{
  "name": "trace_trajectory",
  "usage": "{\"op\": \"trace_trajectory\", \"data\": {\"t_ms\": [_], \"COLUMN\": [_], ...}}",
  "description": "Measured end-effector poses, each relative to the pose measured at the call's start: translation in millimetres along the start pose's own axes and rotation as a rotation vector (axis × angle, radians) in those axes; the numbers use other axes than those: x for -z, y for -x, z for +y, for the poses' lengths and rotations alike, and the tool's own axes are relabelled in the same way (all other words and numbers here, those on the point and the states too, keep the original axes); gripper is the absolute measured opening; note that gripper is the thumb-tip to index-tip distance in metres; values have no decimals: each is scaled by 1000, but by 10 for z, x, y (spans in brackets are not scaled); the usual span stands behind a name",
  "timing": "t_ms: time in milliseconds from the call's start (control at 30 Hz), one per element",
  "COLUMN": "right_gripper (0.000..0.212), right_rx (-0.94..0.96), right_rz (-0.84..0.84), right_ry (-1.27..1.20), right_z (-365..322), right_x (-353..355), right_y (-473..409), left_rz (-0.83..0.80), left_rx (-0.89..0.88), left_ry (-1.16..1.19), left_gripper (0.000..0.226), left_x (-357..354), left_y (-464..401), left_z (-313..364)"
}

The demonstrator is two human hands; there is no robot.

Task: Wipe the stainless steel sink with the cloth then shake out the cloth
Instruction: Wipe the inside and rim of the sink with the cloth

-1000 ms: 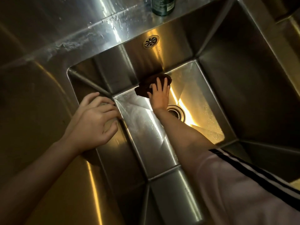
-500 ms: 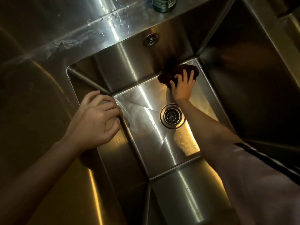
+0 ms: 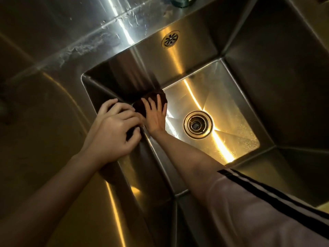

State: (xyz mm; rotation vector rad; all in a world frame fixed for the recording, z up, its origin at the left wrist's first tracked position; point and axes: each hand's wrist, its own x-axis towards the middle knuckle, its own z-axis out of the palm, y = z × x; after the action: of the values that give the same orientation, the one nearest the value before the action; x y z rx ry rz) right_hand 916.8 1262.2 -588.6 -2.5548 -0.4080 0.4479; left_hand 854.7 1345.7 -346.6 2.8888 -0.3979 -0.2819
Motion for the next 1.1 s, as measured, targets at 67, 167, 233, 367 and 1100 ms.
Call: {"op": "trace_trajectory", "data": {"t_ms": [67,167,233,367,1100], "right_gripper": [52,47,46,46,37], "right_rx": [0,21,38,-9,62], "right_rz": [-22,-11,6,71,96], "right_ry": [54,134,174,191,194], "right_z": [23,102,189,500,665], "right_x": [21,71,76,192,-6], "right_y": [-15,-42,-72,-184,425], "left_rz": [2,12,22,29,41], "left_rx": [-1,-2,-9,-25,-76], "left_ry": [-2,-4,-3,1,-4], "left_gripper": [37,37,36,34,34], "left_x": [2,3,-1,-17,-19], "left_y": [-1,3,9,17,10], "left_z": [-1,-3,-3,-28,-25]}}
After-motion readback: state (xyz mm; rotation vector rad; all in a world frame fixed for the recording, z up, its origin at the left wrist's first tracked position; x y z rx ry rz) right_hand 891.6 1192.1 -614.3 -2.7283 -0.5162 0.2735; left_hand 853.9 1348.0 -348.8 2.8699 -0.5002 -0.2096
